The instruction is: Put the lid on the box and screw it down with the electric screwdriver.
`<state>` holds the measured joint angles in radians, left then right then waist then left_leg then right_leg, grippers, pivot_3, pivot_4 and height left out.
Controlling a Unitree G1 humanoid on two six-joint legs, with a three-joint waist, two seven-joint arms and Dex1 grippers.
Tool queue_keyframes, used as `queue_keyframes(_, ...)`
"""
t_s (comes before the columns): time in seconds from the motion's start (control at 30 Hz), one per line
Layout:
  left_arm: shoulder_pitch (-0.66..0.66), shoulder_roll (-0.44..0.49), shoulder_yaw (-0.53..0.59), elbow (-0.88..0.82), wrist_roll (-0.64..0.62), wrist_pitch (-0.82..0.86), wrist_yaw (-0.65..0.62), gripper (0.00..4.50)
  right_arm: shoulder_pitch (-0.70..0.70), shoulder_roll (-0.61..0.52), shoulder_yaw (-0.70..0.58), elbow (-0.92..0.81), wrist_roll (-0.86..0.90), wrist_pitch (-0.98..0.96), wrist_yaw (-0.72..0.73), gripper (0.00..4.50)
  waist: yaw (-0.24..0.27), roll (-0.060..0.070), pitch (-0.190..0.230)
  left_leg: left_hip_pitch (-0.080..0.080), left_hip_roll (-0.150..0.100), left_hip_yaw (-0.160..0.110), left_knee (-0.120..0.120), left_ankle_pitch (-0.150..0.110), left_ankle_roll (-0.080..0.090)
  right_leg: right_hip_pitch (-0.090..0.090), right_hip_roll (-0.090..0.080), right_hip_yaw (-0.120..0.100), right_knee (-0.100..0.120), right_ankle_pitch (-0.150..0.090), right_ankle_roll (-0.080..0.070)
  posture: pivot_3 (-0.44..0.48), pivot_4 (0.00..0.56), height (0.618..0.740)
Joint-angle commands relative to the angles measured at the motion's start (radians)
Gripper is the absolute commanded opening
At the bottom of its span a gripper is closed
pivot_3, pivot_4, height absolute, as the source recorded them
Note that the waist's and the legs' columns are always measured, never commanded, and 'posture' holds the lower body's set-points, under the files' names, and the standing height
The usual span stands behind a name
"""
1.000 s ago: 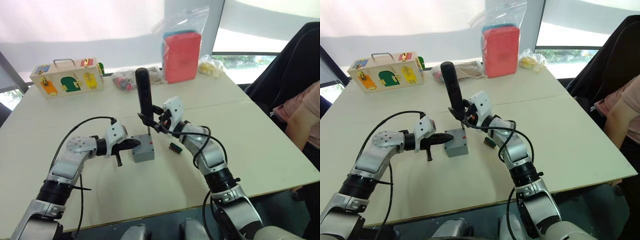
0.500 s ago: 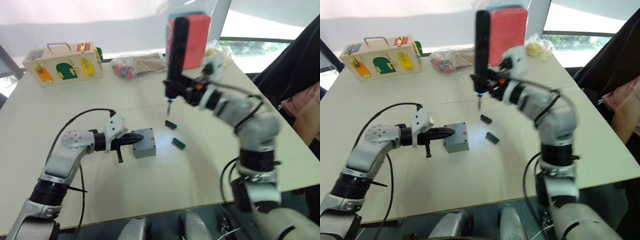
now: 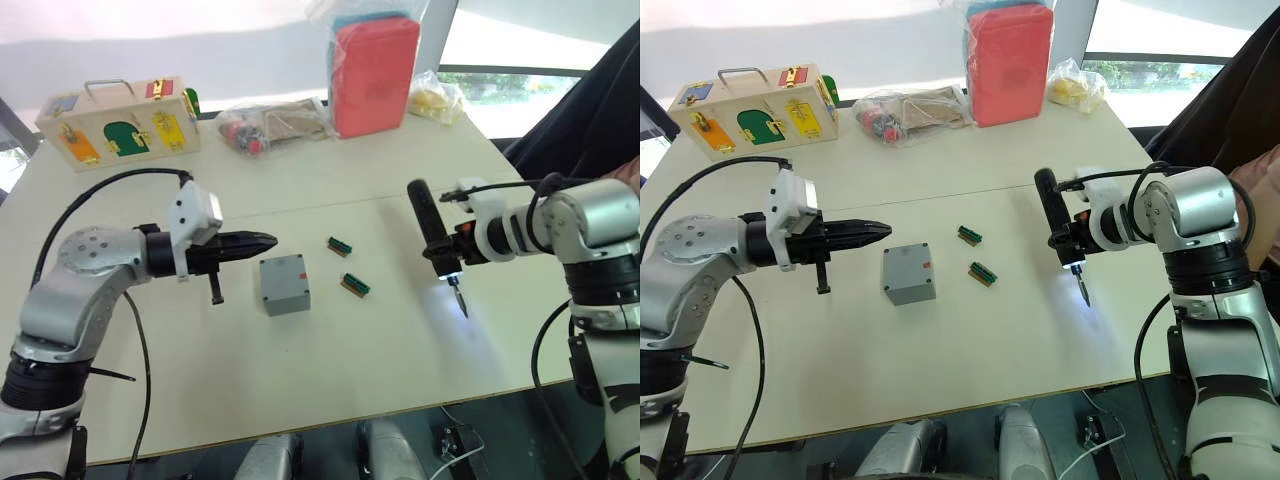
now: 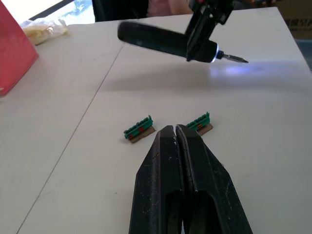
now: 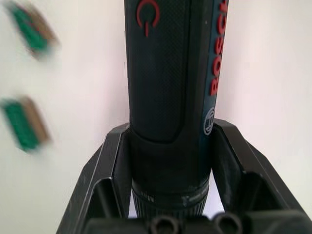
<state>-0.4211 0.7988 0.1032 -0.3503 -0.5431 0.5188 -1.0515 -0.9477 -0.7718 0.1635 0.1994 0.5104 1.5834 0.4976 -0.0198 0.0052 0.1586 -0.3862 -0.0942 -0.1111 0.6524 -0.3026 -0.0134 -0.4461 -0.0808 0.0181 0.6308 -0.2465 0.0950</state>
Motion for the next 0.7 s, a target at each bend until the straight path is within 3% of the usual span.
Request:
queue_keyframes(0.03,0.028,0.026,0.047,-0.064,-0.040,0.012,0.002,0.00,-0.053,0.039,0.018,0.128,-0.058,-0.024,-0.008,1.79,0.002,0.000,0.000,0.000,0.000,0.000,0.000,0.000,0.000,0.000,0.000,0.000,0.000,0.000,0.000,0.000,0.150,0.740)
queue_keyframes(0.23,0.069,0.040,0.069,-0.116,-0.080,0.055,0.033,0.00,-0.052,0.085,0.047,0.241,-0.114,-0.068,-0.002,1.79,0.003,-0.003,0.000,0.000,0.000,0.000,0.003,0.000,0.000,0.001,0.001,0.000,0.000,0.002,-0.001,0.000,0.150,0.740)
queue_keyframes(0.3,0.085,0.048,0.073,-0.127,-0.074,0.058,0.045,0.00,-0.050,0.091,0.051,0.253,-0.128,-0.083,0.001,2.78,0.003,-0.004,0.000,0.000,0.001,0.000,0.006,0.000,0.000,0.003,0.002,0.000,0.000,0.004,0.000,0.000,0.150,0.740)
queue_keyframes(0.5,0.114,0.069,0.104,-0.136,-0.077,0.086,0.081,0.00,-0.086,0.034,0.051,0.165,-0.117,-0.083,0.066,4.46,0.010,-0.005,0.000,0.004,0.001,-0.001,0.011,-0.002,0.004,0.010,0.002,-0.001,0.000,0.008,0.001,0.000,0.150,0.740)
queue_keyframes(0.67,0.165,0.111,0.173,-0.137,-0.078,0.132,0.114,0.00,-0.089,-0.153,0.119,-0.072,-0.089,-0.206,0.263,4.46,0.008,-0.003,0.002,-0.006,0.000,0.000,0.012,-0.001,0.001,-0.001,0.002,-0.001,0.000,0.008,0.001,0.000,0.150,0.740)
queue_keyframes(0.7,0.201,0.130,0.202,-0.137,-0.072,0.144,0.112,0.00,-0.065,-0.211,0.081,-0.152,-0.045,-0.259,0.356,4.46,0.008,-0.003,0.003,-0.006,0.001,0.000,0.011,-0.001,0.002,-0.001,0.002,-0.001,-0.001,0.008,0.001,0.000,0.150,0.740)
